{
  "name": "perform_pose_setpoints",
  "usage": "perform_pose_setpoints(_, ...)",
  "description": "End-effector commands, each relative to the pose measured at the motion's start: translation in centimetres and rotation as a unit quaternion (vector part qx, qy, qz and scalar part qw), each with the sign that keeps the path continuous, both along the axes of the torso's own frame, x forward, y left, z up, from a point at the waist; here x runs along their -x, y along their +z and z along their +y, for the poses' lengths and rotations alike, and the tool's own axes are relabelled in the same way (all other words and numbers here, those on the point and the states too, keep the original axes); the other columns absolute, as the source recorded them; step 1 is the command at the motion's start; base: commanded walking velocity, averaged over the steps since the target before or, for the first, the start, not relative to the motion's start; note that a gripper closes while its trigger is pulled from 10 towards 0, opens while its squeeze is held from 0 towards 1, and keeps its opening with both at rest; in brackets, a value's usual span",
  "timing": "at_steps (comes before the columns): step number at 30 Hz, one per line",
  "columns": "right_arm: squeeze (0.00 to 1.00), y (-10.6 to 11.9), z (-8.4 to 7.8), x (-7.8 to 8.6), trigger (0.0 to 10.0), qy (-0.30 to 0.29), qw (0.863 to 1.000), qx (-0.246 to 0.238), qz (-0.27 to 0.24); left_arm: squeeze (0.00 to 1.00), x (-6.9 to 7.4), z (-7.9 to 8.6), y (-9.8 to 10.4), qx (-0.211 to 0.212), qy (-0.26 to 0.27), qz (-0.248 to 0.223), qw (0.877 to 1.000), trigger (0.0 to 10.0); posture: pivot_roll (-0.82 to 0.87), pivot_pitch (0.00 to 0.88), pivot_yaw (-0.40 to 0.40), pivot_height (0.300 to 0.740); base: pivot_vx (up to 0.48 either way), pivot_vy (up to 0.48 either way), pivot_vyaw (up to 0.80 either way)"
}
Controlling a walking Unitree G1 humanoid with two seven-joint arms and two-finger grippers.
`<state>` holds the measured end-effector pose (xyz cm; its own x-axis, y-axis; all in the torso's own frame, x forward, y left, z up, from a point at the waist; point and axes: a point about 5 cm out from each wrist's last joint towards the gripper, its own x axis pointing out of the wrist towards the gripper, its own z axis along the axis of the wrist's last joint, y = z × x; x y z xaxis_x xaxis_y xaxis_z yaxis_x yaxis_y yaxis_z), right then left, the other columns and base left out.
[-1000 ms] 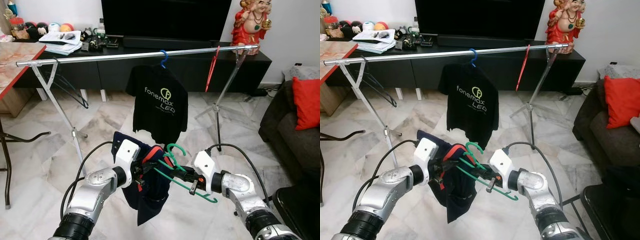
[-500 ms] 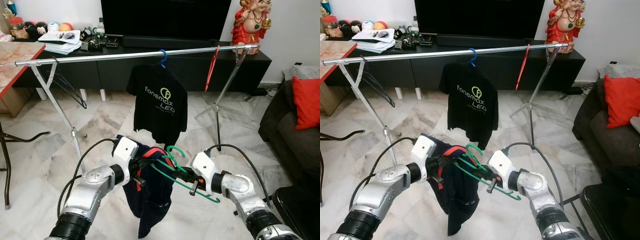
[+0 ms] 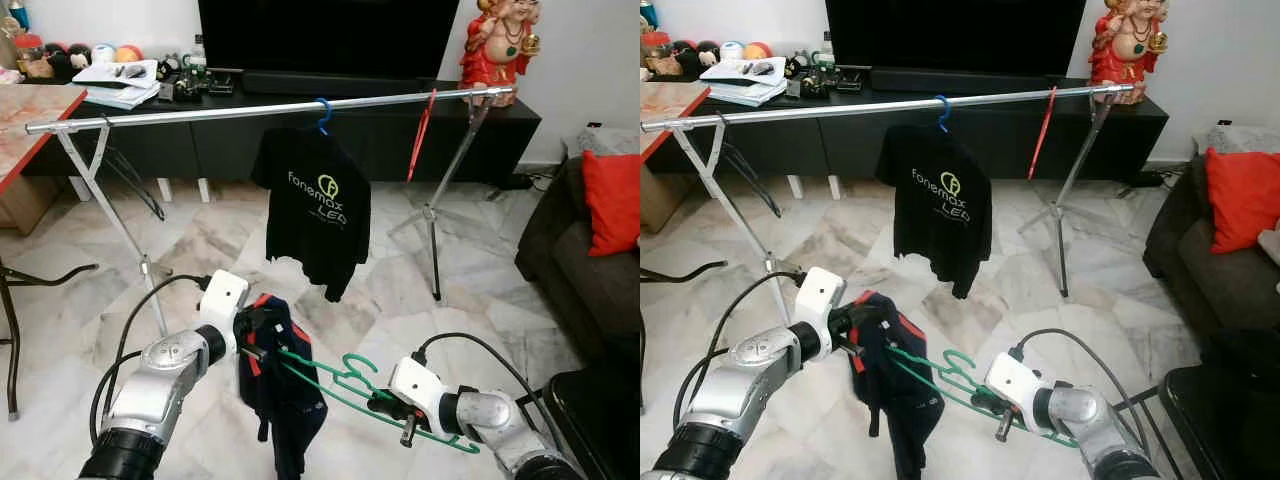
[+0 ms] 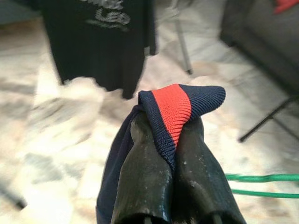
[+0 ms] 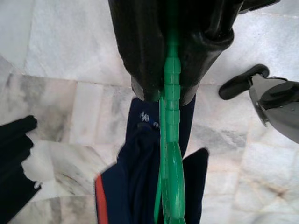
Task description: Hang hanger
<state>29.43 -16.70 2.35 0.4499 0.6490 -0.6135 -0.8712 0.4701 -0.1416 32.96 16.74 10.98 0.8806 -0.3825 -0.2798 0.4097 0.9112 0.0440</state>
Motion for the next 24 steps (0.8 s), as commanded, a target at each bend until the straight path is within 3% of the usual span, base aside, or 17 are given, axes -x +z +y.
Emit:
perform_pose_setpoints(1, 0.0, -0.3, -0.7, 0.2, 0.0, -0.014, 1.0, 0.011, 0.003, 0.0, -0.3, 0.8, -0.1, -0.029, 0.03, -0.001, 0.999, 0.0, 0.0, 0.084, -0.075, 0.74, 0.0, 0.0, 0.0)
perform_pose_setpoints(6, 0.0, -0.4, -1.2, 0.2, 0.0, -0.055, 0.998, -0.001, -0.003, 0.0, 0.0, 2.6, -1.5, -0.087, 0.094, 0.009, 0.992, 0.0, 0.0, 0.081, -0.071, 0.74, 0.0, 0.0, 0.0)
perform_pose_setpoints(10, 0.0, -1.0, -1.5, 0.2, 0.0, -0.121, 0.993, -0.013, -0.003, 0.0, 0.3, 4.3, -1.6, -0.087, 0.175, -0.014, 0.981, 0.0, 0.0, 0.078, -0.065, 0.74, 0.0, 0.0, 0.0)
perform_pose_setpoints(13, 0.0, -1.9, -1.5, 0.5, 0.0, -0.193, 0.981, -0.02, -0.003, 0.0, 0.8, 4.3, -0.7, -0.059, 0.201, -0.064, 0.976, 0.0, 0.0, 0.075, -0.05, 0.74, 0.0, 0.0, 0.0)
perform_pose_setpoints(14, 0.0, -1.9, -1.5, 0.5, 0.0, -0.193, 0.981, -0.02, -0.003, 0.0, 0.8, 4.3, -0.7, -0.059, 0.201, -0.064, 0.976, 0.0, 0.0, 0.075, -0.05, 0.74, 0.0, 0.0, 0.0)
perform_pose_setpoints(15, 0.0, -2.2, -1.4, 0.6, 0.0, -0.212, 0.977, -0.021, -0.001, 0.0, 1.0, 4.0, -0.6, -0.042, 0.199, -0.071, 0.976, 0.8, 0.0, 0.075, -0.046, 0.74, 0.0, 0.0, 0.0)
perform_pose_setpoints(16, 0.0, -2.9, -1.7, 1.0, 0.0, -0.269, 0.963, -0.025, 0.003, 0.0, 1.4, 3.2, -0.3, -0.005, 0.191, -0.09, 0.977, 8.5, 0.0, 0.069, -0.041, 0.74, 0.0, 0.0, 0.0)
perform_pose_setpoints(17, 0.0, -3.4, -2.0, 1.4, 0.0, -0.307, 0.952, -0.023, 0.008, 0.0, 1.7, 2.7, 0.0, 0.025, 0.188, -0.102, 0.977, 10.0, 0.0, 0.067, -0.037, 0.74, 0.0, 0.0, 0.0)
perform_pose_setpoints(18, 0.0, -4.0, -2.3, 1.8, 0.8, -0.341, 0.94, -0.02, 0.015, 0.0, 2.0, 2.4, 0.3, 0.055, 0.187, -0.111, 0.974, 10.0, 0.0, 0.063, -0.031, 0.74, 0.0, 0.0, 0.0)
perform_pose_setpoints(19, 0.0, -4.5, -2.6, 2.3, 3.6, -0.374, 0.927, -0.017, 0.024, 0.0, 2.3, 2.0, 0.5, 0.078, 0.186, -0.12, 0.972, 10.0, 0.0, 0.06, -0.026, 0.74, 0.0, 0.0, 0.0)
perform_pose_setpoints(20, 0.0, -4.7, -2.8, 2.5, 3.6, -0.393, 0.919, -0.015, 0.03, 0.0, 2.4, 1.9, 0.7, 0.092, 0.186, -0.125, 0.97, 10.0, 0.0, 0.06, -0.026, 0.74, 0.0, 0.0, 0.0)
perform_pose_setpoints(21, 0.0, -5.3, -3.0, 3.1, 10.0, -0.431, 0.901, -0.025, 0.041, 0.0, 2.7, 1.5, 1.0, 0.097, 0.18, -0.135, 0.969, 10.0, 0.0, 0.051, -0.015, 0.74, 0.0, 0.0, 0.0)
perform_pose_setpoints(22, 0.0, -5.6, -3.1, 3.5, 10.0, -0.455, 0.888, -0.031, 0.049, 0.0, 3.0, 1.3, 1.3, 0.099, 0.176, -0.143, 0.969, 10.0, 0.01, 0.046, -0.012, 0.74, 0.0, 0.0, 0.0)
perform_pose_setpoints(24, 0.0, -7.0, -3.6, 5.3, 10.0, -0.53, 0.844, -0.032, 0.074, 0.0, 3.6, 0.8, 1.9, 0.104, 0.165, -0.156, 0.968, 10.0, 0.02, 0.032, -0.005, 0.74, 0.0, 0.0, 0.0)
